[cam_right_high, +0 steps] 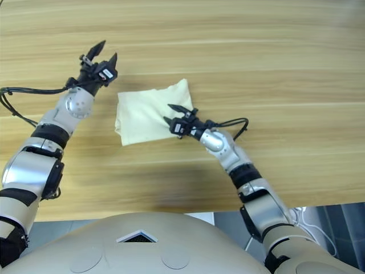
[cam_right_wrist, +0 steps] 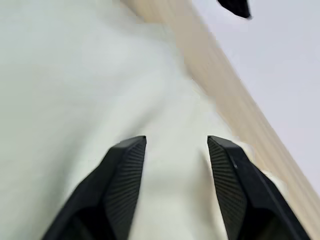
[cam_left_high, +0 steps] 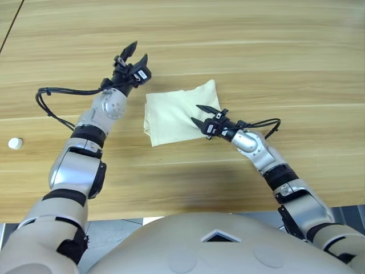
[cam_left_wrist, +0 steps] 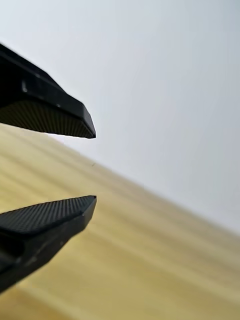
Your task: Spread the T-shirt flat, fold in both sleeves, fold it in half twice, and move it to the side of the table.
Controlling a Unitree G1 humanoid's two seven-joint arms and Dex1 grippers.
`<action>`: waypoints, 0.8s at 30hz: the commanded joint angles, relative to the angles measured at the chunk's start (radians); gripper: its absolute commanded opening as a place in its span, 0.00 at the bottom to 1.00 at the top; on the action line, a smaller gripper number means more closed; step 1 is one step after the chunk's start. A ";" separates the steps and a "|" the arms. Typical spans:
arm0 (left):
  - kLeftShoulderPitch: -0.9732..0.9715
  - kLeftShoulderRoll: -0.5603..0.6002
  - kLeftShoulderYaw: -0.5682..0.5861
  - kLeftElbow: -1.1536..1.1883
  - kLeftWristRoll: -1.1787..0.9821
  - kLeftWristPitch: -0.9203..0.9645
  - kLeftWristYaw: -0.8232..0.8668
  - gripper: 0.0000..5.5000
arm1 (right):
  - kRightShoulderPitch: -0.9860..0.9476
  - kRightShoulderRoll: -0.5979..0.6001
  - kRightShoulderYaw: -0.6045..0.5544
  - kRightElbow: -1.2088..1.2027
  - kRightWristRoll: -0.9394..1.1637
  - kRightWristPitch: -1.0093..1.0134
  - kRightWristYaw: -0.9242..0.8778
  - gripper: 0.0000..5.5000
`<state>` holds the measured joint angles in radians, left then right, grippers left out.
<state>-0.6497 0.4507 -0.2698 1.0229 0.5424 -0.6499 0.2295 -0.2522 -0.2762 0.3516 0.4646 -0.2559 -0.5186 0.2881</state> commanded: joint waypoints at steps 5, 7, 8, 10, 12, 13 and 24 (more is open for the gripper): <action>0.174 -0.020 0.223 -0.079 -0.244 -0.015 0.096 0.39 | -0.048 0.155 -0.124 -0.136 0.406 0.470 0.098 0.41; 0.177 -0.050 0.272 -0.034 -0.305 -0.008 0.108 0.39 | -0.075 0.174 -0.080 -0.021 0.354 0.513 0.119 0.41; 0.175 -0.064 0.287 -0.015 -0.326 -0.008 0.108 0.39 | -0.089 0.181 -0.065 0.034 0.332 0.520 0.129 0.41; 0.167 -0.089 0.307 0.016 -0.356 -0.015 0.099 0.39 | -0.118 0.191 -0.049 0.130 0.297 0.533 0.142 0.41; 0.156 -0.112 0.334 0.037 -0.399 -0.022 0.067 0.39 | -0.149 0.199 -0.037 0.226 0.260 0.541 0.147 0.41; 0.152 -0.122 0.350 0.043 -0.425 -0.032 0.043 0.39 | -0.170 0.206 -0.041 0.282 0.253 0.554 0.146 0.41; 0.191 -0.253 0.496 -0.031 -0.715 -0.133 -0.244 0.39 | -0.510 -0.103 -0.689 0.852 0.573 0.591 -0.582 0.41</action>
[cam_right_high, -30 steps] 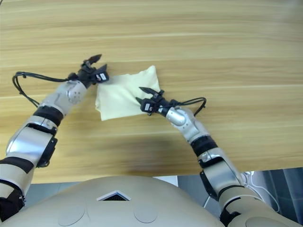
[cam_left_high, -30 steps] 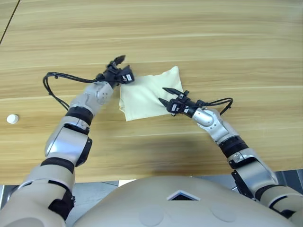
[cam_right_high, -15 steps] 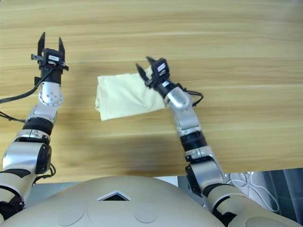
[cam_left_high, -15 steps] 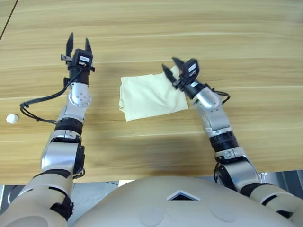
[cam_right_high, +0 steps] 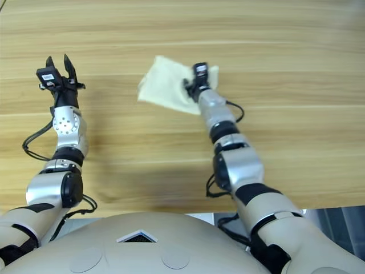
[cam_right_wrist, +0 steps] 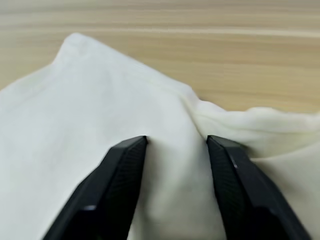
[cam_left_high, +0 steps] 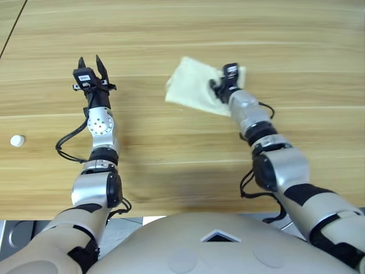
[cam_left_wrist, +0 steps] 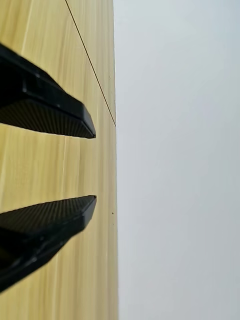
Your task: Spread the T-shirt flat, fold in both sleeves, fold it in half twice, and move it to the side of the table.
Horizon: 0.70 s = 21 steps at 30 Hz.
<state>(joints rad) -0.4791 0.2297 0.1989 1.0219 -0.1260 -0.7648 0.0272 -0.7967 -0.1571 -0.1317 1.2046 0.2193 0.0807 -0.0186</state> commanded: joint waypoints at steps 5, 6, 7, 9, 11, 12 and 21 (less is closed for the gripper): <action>0.075 -0.066 0.044 -0.079 -0.065 -0.019 -0.055 0.39 | 0.177 -0.391 -0.381 0.150 0.154 -0.045 -0.456 0.41; 0.090 -0.073 0.048 -0.092 -0.070 -0.010 -0.060 0.39 | 0.207 -0.405 -0.410 0.153 0.163 -0.051 -0.481 0.41; 0.104 -0.076 0.049 -0.106 -0.067 -0.009 -0.058 0.39 | 0.237 -0.417 -0.441 0.155 0.175 -0.058 -0.504 0.41; 0.130 -0.075 0.058 -0.128 -0.066 -0.002 -0.060 0.39 | 0.271 -0.419 -0.481 0.155 0.188 -0.065 -0.512 0.41; 0.143 -0.069 0.070 -0.136 -0.072 0.008 -0.061 0.39 | 0.280 -0.406 -0.496 0.152 0.182 -0.074 -0.486 0.41; 0.146 -0.066 0.072 -0.136 -0.067 0.010 -0.058 0.39 | 0.281 -0.403 -0.501 0.149 0.176 -0.093 -0.466 0.41; -0.028 -0.099 -0.028 -0.090 0.075 0.119 -0.008 0.39 | 0.127 -0.320 -0.249 -0.008 -0.102 -0.502 -0.409 0.41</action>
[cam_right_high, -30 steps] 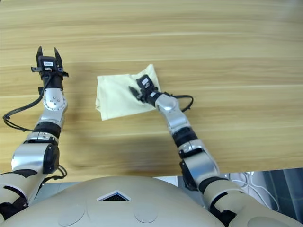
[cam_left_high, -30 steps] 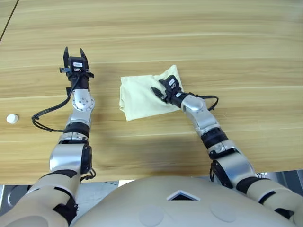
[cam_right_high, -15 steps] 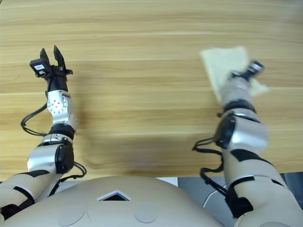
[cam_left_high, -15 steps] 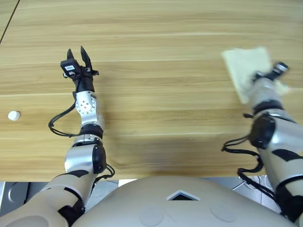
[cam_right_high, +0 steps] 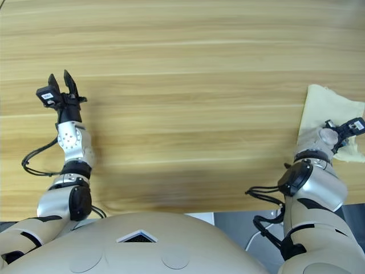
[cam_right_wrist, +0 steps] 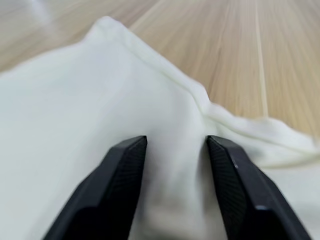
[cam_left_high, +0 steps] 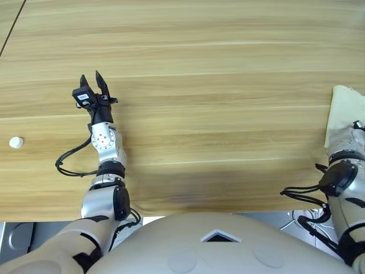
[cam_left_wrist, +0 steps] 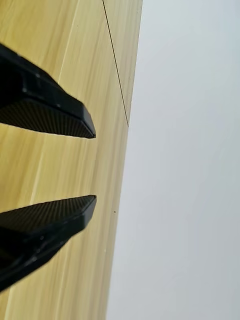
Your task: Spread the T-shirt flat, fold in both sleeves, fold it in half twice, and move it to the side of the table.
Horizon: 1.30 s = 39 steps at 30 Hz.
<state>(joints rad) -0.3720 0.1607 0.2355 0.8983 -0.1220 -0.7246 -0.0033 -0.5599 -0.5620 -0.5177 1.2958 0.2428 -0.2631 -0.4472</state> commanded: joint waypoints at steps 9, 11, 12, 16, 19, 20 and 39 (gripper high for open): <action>-0.097 -0.142 -0.220 0.126 0.253 0.074 0.135 0.56 | -0.001 0.561 0.589 -0.138 -0.474 -0.321 0.122 0.41; -0.002 -0.145 -0.241 0.022 0.301 0.042 0.187 0.62 | 0.085 0.573 0.611 -0.204 -0.483 -0.340 0.137 0.41; 0.047 -0.152 -0.254 -0.044 0.327 0.031 0.212 0.64 | 0.130 0.572 0.620 -0.260 -0.487 -0.352 0.140 0.41; 0.230 -0.192 -0.292 -0.264 0.368 0.065 0.246 0.71 | 0.317 0.561 0.648 -0.515 -0.489 -0.356 0.174 0.41; 0.313 -0.205 -0.315 -0.366 0.376 0.098 0.236 0.71 | 0.428 0.561 0.675 -0.688 -0.492 -0.348 0.203 0.41; 0.330 -0.206 -0.321 -0.382 0.377 0.108 0.232 0.71 | 0.453 0.561 0.681 -0.725 -0.496 -0.339 0.208 0.41; 0.409 -0.220 -0.373 -0.466 0.361 0.162 0.207 0.72 | 0.549 0.554 0.695 -0.855 -0.495 -0.278 0.270 0.56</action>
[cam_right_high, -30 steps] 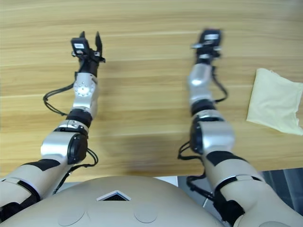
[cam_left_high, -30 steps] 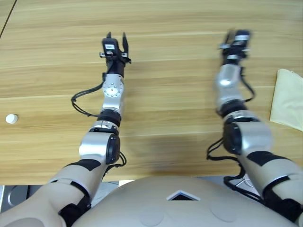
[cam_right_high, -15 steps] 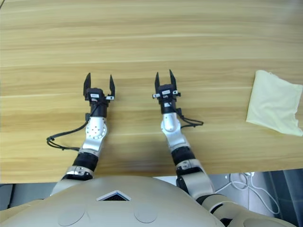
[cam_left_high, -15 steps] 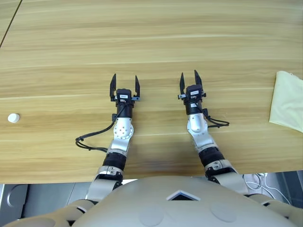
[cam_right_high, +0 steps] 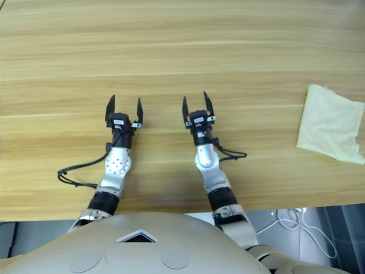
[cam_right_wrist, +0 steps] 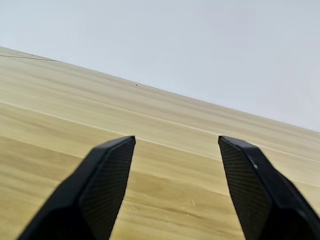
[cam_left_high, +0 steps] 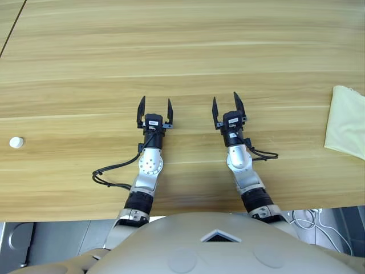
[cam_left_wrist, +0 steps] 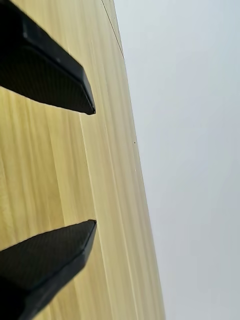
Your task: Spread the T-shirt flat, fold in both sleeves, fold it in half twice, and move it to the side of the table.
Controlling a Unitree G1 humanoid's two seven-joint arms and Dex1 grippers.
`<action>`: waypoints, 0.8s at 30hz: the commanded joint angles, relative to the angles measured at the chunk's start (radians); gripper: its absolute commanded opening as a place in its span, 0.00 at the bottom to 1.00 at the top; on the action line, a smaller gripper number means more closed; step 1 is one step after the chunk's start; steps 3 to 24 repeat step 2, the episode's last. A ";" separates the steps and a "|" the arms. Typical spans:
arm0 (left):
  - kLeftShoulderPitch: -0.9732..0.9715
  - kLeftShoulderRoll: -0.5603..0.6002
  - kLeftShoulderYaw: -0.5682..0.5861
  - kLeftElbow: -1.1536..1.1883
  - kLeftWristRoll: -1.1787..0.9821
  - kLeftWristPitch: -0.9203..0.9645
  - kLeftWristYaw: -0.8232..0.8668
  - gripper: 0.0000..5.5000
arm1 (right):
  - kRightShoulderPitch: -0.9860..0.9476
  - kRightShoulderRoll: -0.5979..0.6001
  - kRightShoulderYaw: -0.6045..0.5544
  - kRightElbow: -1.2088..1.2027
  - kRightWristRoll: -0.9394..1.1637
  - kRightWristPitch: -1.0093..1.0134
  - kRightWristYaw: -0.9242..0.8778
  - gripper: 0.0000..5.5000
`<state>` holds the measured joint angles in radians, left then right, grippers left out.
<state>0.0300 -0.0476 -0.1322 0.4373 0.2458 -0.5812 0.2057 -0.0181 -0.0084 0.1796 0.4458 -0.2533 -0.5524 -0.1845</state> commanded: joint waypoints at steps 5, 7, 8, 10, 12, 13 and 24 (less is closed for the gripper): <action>0.005 -0.012 -0.005 -0.001 -0.010 0.019 -0.002 0.72 | 0.005 -0.008 0.003 -0.005 -0.013 0.012 0.008 0.56; 0.005 -0.012 -0.005 -0.001 -0.010 0.019 -0.002 0.72 | 0.005 -0.008 0.003 -0.005 -0.013 0.012 0.008 0.56; 0.005 -0.012 -0.005 -0.001 -0.010 0.019 -0.002 0.72 | 0.005 -0.008 0.003 -0.005 -0.013 0.012 0.008 0.56; 0.005 -0.012 -0.005 -0.001 -0.010 0.019 -0.002 0.72 | 0.005 -0.008 0.003 -0.005 -0.013 0.012 0.008 0.56; 0.005 -0.012 -0.005 -0.001 -0.010 0.019 -0.002 0.72 | 0.005 -0.008 0.003 -0.005 -0.013 0.012 0.008 0.56; 0.005 -0.012 -0.005 -0.001 -0.010 0.019 -0.002 0.72 | 0.005 -0.008 0.003 -0.005 -0.013 0.012 0.008 0.56; 0.005 -0.012 -0.005 -0.001 -0.010 0.019 -0.002 0.72 | 0.005 -0.008 0.003 -0.005 -0.013 0.012 0.008 0.56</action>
